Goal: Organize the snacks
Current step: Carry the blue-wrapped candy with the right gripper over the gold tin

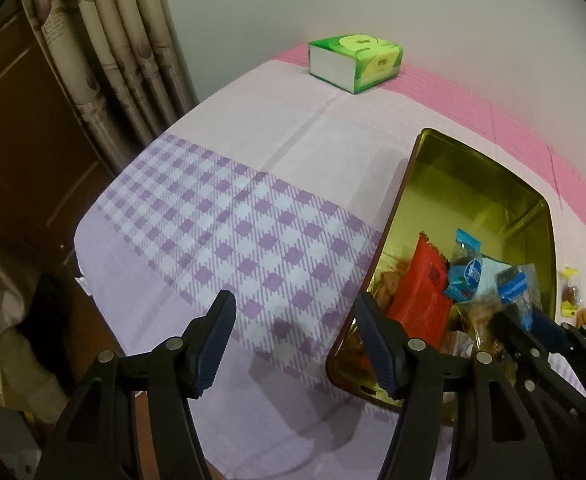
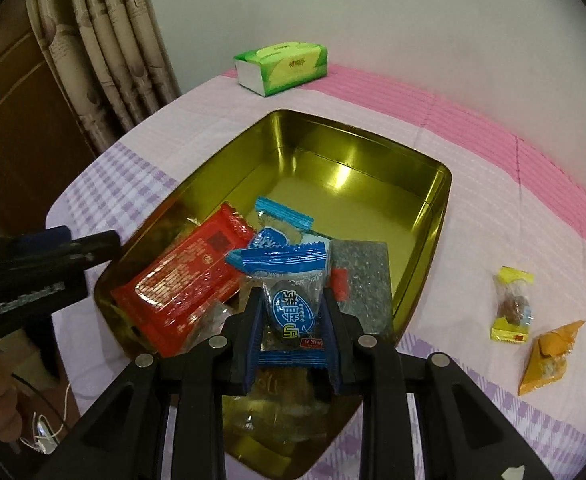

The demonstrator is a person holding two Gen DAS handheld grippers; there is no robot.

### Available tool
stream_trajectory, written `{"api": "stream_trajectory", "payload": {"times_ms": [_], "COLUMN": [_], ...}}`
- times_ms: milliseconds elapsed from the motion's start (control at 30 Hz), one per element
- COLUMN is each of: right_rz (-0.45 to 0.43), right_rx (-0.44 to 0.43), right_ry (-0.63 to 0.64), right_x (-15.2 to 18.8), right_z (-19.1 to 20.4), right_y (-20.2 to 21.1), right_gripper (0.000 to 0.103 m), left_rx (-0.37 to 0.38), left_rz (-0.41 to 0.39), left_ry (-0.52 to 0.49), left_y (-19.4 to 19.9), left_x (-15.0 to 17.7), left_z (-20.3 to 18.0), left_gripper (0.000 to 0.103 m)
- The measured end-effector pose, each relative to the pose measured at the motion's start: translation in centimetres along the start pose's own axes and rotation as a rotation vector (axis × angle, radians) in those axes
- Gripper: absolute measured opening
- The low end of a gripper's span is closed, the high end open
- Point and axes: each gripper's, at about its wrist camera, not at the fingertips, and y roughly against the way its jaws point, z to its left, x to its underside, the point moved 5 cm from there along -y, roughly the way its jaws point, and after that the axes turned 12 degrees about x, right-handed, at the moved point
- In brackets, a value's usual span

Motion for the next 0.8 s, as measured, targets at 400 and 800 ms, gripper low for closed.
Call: {"api": "stream_trajectory", "payload": {"times_ms": [400,800], "right_rz": [-0.012,0.006], "right_rx": [0.023,0.017], "right_ry": [-0.015,-0.026], "right_x": [-1.1,-1.1], "right_z": [-0.5,-0.1], "right_y": [-1.1,-1.2], "right_gripper": [0.026,0.033], "left_rx": [-0.006,-0.009], "left_rz": [-0.005,-0.005], "left_ry": [0.031,0.035], "left_y": [0.0,0.0], "left_x": [-0.2,-0.1], "left_z": [0.5,0.7], "left_gripper": [0.063,0.063]}}
